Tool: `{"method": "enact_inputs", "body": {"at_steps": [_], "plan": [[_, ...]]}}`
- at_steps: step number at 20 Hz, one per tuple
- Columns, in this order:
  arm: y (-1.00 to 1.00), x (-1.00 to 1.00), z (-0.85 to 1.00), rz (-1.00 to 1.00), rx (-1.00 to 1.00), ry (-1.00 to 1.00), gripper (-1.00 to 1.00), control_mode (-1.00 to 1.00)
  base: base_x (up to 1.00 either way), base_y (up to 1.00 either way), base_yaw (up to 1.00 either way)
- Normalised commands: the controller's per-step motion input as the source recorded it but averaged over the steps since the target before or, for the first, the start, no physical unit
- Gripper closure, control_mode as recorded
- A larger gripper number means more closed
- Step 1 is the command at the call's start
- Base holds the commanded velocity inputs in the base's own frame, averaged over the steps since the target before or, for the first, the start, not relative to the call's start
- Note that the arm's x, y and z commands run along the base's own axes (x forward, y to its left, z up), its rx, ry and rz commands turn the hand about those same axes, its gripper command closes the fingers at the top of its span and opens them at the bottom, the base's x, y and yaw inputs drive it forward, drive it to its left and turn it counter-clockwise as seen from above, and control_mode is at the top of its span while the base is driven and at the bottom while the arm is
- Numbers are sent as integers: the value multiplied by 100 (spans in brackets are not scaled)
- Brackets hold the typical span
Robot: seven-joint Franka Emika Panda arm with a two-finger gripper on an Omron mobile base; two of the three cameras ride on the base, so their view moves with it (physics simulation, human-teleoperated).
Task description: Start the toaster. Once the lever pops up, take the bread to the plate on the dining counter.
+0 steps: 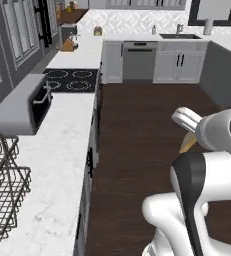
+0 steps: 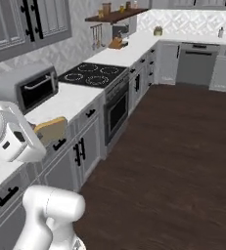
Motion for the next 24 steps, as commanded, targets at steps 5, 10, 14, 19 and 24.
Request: {"method": "enact_inputs", "body": {"at_steps": [5,10,14,19,24], "plan": [[0,0,0,0,0,0,100,100,7,-27,-81],[0,0,0,0,0,0,100,100,70,-52,-62],[0,0,0,0,0,0,100,100,100,-53,-42],[0,0,0,0,0,0,100,100,100,-55,-33],[0,0,0,0,0,0,100,100,100,-42,-28]]}}
